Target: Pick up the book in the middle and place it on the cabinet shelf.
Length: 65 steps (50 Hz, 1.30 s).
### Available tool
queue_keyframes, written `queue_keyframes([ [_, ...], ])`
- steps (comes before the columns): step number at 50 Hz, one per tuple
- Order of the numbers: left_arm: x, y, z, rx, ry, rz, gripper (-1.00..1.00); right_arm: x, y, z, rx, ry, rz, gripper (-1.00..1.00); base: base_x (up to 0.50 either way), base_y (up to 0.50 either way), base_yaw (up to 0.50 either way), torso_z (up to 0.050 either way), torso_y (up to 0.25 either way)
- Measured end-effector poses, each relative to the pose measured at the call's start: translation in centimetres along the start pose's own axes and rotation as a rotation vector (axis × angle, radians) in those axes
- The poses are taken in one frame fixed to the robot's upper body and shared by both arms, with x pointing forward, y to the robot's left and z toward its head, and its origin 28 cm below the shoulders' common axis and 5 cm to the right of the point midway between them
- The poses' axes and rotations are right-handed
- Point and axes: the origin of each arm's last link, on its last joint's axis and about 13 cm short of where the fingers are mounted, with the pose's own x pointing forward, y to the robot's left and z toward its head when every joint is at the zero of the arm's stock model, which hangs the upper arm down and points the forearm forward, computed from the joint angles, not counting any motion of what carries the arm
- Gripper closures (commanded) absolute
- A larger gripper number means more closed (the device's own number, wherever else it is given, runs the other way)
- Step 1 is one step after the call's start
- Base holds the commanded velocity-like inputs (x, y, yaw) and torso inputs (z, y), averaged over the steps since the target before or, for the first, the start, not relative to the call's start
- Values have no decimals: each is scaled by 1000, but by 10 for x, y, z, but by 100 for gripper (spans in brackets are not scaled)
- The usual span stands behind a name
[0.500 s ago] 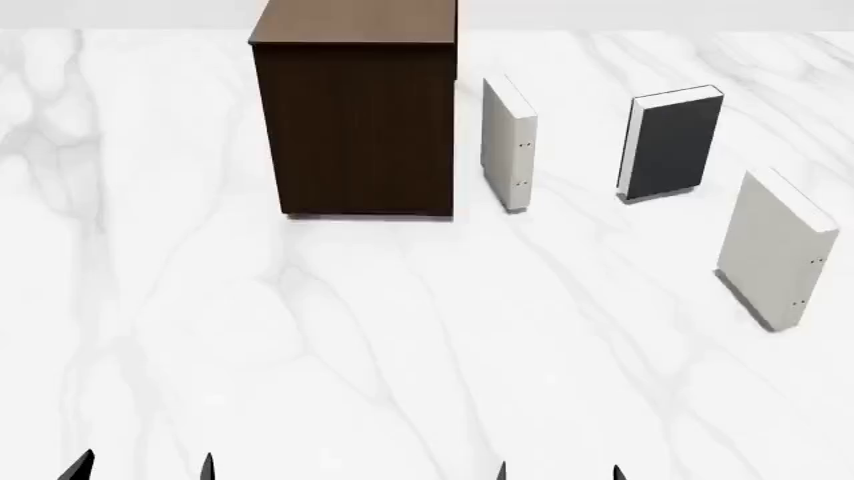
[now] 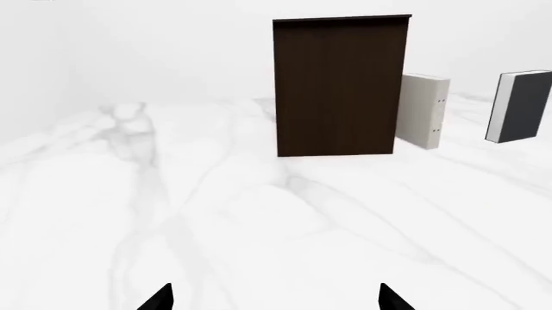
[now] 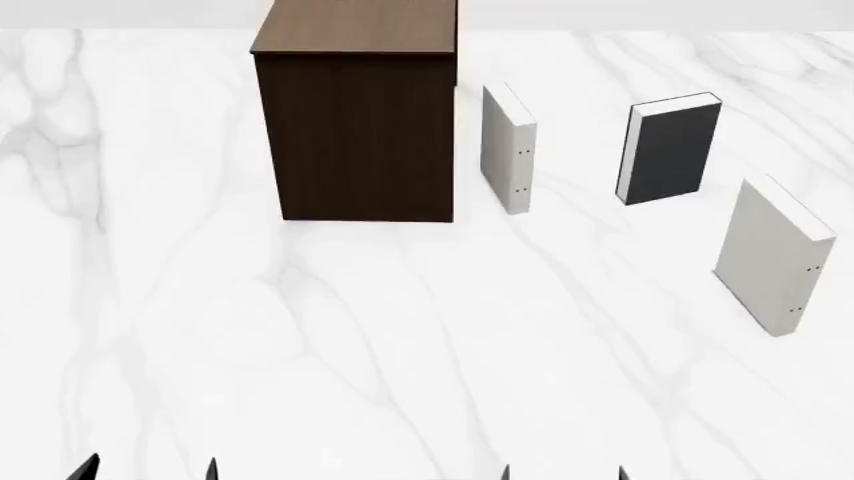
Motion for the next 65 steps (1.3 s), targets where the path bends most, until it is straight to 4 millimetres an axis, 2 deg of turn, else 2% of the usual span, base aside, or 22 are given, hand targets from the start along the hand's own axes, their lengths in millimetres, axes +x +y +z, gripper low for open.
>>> queue_keyframes([
  [7,-2,0,3,9,0,4,-100,1,-1,7,38,1,-3,-100,0,0,0,0,0],
  [12,-4,0,10,13,-22,5,-100,1,-3,20,61,-25,-12,-100,0,0,0,0,0],
  [29,-31,-5,78,42,-244,-8,-100,-14,-9,98,122,-226,-14,-100,0,0,0,0,0],
  [37,-44,-6,97,43,-315,-10,-100,-24,-10,125,138,-300,-4,-100,0,0,0,0,0],
  [44,-49,-6,105,42,-344,-9,-100,-30,-11,135,143,-319,-5,-100,0,0,0,0,0],
  [65,-54,-8,111,36,-358,-13,-100,-34,-13,143,169,-314,-9,-100,494,0,0,0,0],
])
